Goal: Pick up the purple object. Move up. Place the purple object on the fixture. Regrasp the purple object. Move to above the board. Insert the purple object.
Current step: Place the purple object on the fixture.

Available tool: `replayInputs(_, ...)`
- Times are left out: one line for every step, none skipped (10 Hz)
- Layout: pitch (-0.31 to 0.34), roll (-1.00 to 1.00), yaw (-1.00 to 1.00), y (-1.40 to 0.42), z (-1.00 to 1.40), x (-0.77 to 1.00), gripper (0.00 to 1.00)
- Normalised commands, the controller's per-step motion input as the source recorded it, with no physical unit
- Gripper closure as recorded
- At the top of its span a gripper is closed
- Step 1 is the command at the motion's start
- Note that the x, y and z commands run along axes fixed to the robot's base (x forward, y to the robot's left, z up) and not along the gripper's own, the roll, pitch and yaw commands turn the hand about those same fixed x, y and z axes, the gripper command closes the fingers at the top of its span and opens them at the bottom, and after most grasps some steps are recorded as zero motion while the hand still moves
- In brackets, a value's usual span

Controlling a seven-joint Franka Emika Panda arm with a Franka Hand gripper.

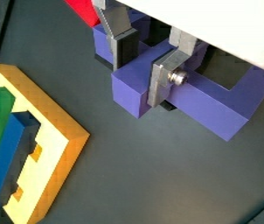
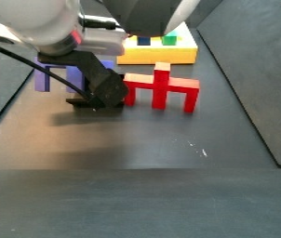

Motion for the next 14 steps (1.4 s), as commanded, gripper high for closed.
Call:
replayInputs(0.0, 0.0, -0.21, 0.16, -0.18, -0.08, 1.0)
replayInputs(0.0, 0.0, -0.18, 0.12, -0.11, -0.14, 1.0)
replayInputs(0.0, 0.0, -0.16, 0.02, -0.07, -0.15, 1.0)
replayInputs(0.0, 0.0, -0.15, 0.0, -0.08, -0.25, 1.0)
replayInputs(0.0, 0.0, -0.17, 0.0, -0.1, -0.3, 1.0)
replayInputs(0.0, 0.0, -0.13, 0.0, -0.09, -0.17, 1.0)
replayInputs(0.0, 0.03, 0.0, 0.0, -0.16, 0.0, 1.0)
replayInputs(0.029, 0.13, 0.0, -0.03, -0.26, 0.27, 1.0)
replayInputs(0.037, 0.21, -0.03, -0.03, -0.34, 0.13, 1.0)
replayInputs(0.037, 0.21, -0.07, -0.05, -0.34, 0.06, 1.0)
replayInputs(0.083, 0.09, -0.1, -0.06, -0.21, 0.0, 1.0)
replayInputs(0.06, 0.07, -0.1, -0.01, -0.17, 0.0, 1.0)
replayInputs(0.051, 0.13, -0.13, 0.0, -0.2, 0.0, 1.0)
replayInputs(0.017, 0.08, -0.08, 0.0, -0.13, 0.0, 1.0)
